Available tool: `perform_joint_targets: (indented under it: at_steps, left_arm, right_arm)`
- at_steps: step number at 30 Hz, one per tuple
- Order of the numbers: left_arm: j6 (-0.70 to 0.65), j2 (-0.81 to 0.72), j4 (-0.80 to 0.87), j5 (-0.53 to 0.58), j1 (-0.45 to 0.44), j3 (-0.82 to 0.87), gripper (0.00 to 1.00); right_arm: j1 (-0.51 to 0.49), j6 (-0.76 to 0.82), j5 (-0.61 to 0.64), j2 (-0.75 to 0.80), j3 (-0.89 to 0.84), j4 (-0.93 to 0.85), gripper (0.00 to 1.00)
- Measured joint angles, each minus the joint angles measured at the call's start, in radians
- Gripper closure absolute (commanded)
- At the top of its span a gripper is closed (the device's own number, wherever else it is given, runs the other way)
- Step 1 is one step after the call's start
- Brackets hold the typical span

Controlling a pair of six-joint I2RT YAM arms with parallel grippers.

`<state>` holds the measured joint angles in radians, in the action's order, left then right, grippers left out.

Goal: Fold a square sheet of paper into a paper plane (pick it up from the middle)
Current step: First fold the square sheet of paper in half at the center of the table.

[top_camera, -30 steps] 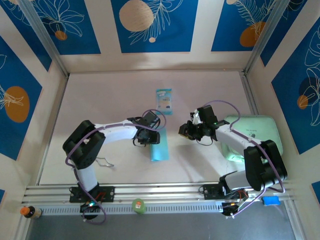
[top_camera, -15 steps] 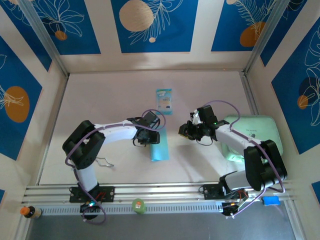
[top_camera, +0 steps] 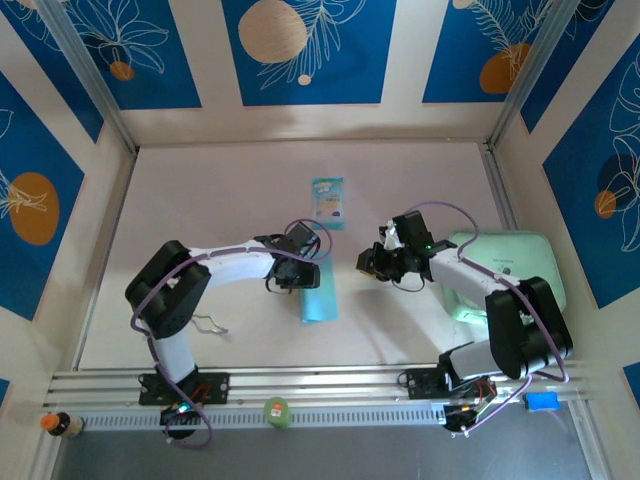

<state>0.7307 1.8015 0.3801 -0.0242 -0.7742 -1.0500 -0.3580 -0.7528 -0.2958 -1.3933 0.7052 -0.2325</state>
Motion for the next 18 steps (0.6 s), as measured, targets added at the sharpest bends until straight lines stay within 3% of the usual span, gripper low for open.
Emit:
perform_joint_targets:
  at_steps: [18]
  left_arm:
    - [-0.008,0.002,-0.001,0.000,0.000,0.000,0.49]
  right_arm:
    - [-0.024,0.000,-0.023,-0.042,0.008,0.010,0.77]
